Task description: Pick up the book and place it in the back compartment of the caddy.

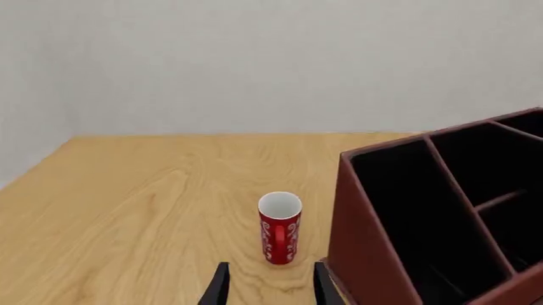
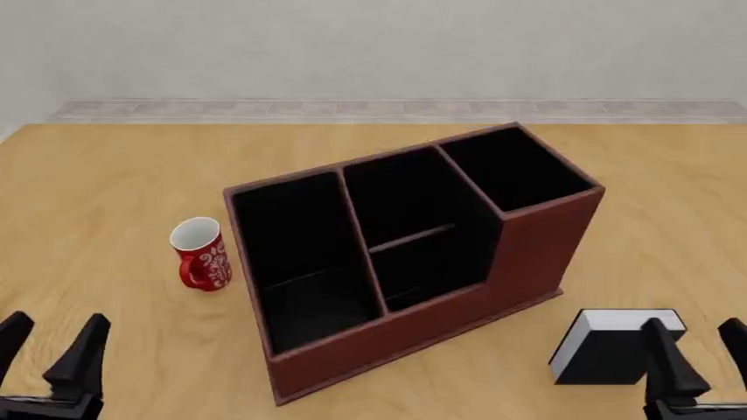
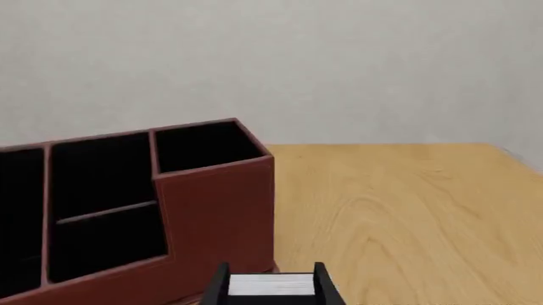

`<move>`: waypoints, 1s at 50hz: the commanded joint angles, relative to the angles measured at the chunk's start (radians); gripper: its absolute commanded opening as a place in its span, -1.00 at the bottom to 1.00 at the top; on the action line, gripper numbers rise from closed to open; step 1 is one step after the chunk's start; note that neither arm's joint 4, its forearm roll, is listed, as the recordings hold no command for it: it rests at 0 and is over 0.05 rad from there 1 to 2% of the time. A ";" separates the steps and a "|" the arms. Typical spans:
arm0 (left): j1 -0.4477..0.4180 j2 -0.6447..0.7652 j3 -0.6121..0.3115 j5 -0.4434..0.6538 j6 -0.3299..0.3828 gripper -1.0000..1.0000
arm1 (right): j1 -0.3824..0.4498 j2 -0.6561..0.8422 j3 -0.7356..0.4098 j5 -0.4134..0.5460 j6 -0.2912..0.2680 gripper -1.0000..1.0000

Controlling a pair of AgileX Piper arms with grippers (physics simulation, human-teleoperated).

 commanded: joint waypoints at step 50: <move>-0.579 0.110 -0.321 0.219 -0.004 1.00 | 0.000 -0.003 -0.007 0.011 -0.003 1.00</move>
